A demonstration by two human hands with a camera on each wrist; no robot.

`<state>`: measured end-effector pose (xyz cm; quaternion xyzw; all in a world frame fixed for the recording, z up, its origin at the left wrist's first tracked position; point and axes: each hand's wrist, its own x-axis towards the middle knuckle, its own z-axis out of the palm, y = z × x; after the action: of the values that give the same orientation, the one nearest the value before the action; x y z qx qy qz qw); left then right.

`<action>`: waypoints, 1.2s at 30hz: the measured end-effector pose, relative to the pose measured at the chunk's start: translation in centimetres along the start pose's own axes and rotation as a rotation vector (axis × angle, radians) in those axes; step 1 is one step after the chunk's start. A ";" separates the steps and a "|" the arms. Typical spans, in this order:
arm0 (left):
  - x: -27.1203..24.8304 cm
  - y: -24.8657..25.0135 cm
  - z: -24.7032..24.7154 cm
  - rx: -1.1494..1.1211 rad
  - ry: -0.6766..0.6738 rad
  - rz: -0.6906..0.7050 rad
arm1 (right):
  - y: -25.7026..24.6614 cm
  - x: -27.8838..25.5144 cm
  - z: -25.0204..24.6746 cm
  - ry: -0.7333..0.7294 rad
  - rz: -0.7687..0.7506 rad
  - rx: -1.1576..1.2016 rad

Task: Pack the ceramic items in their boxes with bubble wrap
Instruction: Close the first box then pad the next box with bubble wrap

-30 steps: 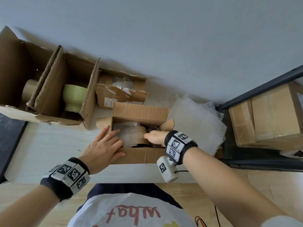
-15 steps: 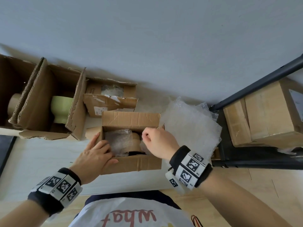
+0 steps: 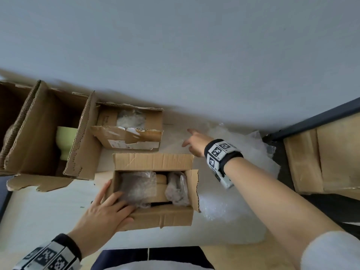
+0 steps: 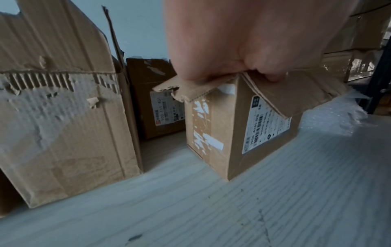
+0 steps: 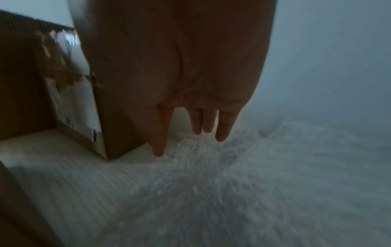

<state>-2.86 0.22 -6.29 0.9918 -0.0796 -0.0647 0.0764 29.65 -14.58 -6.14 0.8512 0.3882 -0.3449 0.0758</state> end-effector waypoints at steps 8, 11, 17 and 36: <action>0.1 -0.3 -0.1 -0.042 -0.091 -0.040 | 1.2 4.1 2.3 -0.086 0.052 -0.066; 0.2 -0.4 -0.2 -0.062 -0.097 -0.053 | 1.2 4.1 2.0 0.037 0.065 0.030; 0.5 -0.6 -0.9 -0.102 -0.124 -0.071 | 1.4 0.7 -1.2 0.515 -0.027 0.532; 6.5 0.5 -13.8 -0.980 0.272 -0.397 | -2.5 -15.5 -9.6 0.324 -0.492 1.775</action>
<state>5.40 0.62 6.54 0.8355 0.1593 0.0215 0.5254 25.81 -18.53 11.44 0.5292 0.1578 -0.3984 -0.7323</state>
